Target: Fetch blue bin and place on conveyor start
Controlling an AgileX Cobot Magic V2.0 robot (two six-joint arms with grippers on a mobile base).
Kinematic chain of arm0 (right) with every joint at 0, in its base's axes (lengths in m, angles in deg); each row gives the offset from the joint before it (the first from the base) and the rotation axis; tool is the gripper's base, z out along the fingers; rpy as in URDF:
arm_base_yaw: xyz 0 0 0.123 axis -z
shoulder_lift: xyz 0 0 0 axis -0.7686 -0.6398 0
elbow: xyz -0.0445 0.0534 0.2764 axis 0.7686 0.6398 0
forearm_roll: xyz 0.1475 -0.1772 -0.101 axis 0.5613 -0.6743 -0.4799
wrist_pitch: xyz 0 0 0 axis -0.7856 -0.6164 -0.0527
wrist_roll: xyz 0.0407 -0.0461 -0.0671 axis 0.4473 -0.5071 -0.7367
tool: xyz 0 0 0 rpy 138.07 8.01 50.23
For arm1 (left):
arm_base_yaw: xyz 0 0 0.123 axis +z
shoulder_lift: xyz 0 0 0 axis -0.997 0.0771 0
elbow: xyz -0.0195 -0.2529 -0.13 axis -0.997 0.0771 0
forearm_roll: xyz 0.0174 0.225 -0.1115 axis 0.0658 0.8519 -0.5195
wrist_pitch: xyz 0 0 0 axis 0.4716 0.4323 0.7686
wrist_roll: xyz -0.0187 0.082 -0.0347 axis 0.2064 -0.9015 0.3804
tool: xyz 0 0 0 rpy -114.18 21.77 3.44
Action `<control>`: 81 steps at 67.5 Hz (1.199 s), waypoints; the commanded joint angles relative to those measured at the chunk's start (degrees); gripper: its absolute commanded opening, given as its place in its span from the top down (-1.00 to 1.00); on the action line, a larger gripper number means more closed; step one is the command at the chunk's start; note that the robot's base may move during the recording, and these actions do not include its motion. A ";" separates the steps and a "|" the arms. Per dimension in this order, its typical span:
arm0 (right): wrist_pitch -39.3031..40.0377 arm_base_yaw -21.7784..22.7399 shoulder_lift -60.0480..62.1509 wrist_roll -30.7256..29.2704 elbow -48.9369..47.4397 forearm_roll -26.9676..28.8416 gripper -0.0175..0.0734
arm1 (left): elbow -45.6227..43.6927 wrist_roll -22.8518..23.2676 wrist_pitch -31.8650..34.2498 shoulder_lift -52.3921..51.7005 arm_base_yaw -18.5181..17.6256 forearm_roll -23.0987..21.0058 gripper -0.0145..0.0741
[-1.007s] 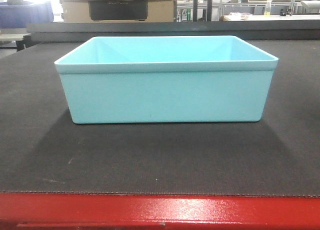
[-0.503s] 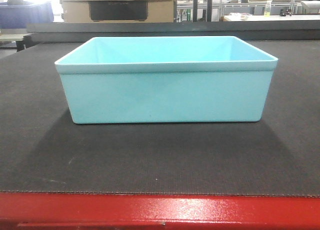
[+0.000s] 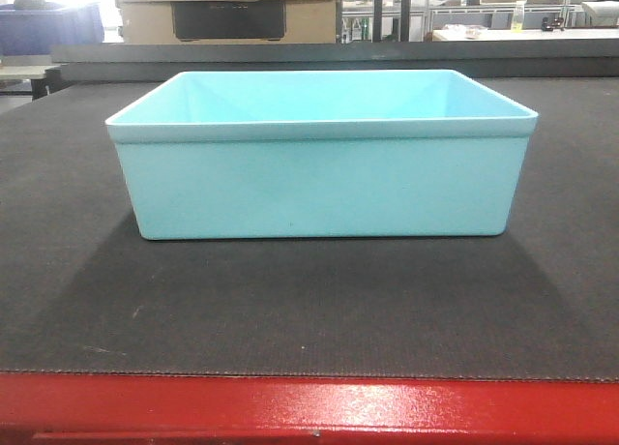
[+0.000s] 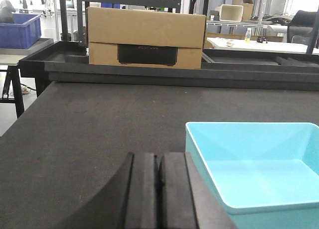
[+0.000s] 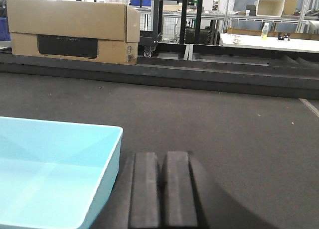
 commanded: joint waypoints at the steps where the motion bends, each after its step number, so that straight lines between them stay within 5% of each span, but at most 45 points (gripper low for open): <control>1: 1.79 0.09 0.41 -0.50 0.20 -0.49 0.97 | 0.05 -0.01 1.12 -0.33 0.32 0.14 0.92; 18: 1.79 0.09 0.41 -0.50 0.20 -0.49 0.97 | 1.94 -2.66 1.54 -4.05 3.97 -1.67 0.92; 45: 1.79 0.09 0.41 -0.50 0.20 -0.49 0.97 | 28.42 -3.66 17.81 -19.01 9.44 -2.92 0.92; 50: 2.14 0.09 0.50 -0.50 0.20 -0.49 0.97 | 28.42 -3.66 10.89 -19.01 9.44 -2.81 0.92; 81: 2.35 0.09 0.50 -0.50 0.20 -0.49 0.97 | 28.42 -3.66 11.79 -19.01 9.44 -2.81 0.92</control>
